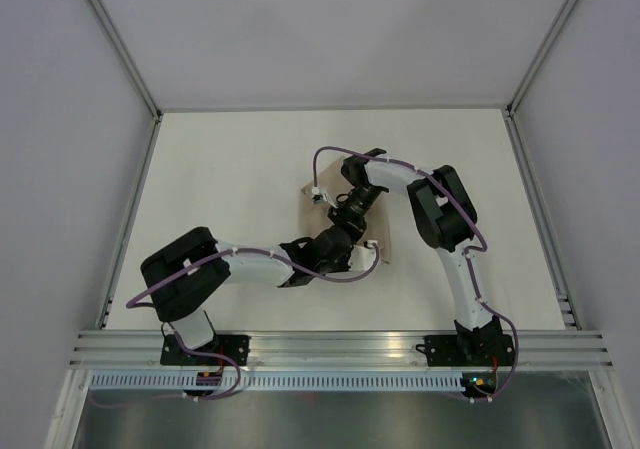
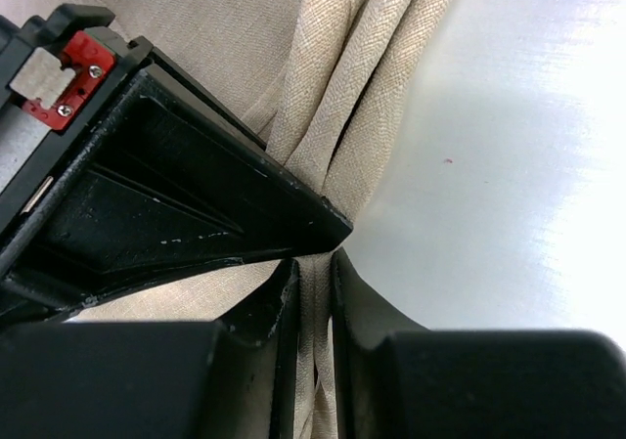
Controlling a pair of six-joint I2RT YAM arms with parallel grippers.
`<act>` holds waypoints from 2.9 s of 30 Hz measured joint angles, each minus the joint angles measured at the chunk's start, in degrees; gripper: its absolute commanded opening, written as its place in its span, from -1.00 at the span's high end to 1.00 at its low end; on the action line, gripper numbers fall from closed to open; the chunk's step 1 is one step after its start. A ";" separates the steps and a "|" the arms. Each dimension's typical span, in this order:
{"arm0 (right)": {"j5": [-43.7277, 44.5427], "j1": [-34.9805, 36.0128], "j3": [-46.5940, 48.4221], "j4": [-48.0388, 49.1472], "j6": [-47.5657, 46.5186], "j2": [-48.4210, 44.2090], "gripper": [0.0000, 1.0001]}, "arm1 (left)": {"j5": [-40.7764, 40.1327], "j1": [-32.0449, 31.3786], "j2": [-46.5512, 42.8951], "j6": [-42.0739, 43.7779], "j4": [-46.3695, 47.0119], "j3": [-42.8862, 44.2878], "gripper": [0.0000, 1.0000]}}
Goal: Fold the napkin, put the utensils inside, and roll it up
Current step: Roll the napkin at the center of the board.
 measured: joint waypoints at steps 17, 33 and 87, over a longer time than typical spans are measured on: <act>2.19 -2.82 -5.68 0.85 0.96 -5.68 -0.09 | 14.14 4.66 0.83 -6.58 -9.20 6.84 0.95; 4.59 -12.70 -19.34 14.73 4.92 -20.96 -0.11 | 33.81 13.49 6.56 -13.60 -14.82 13.46 0.95; 35.21 14.05 -56.85 62.84 -12.07 -42.73 0.58 | 77.18 29.29 27.32 -31.32 -19.47 25.31 0.64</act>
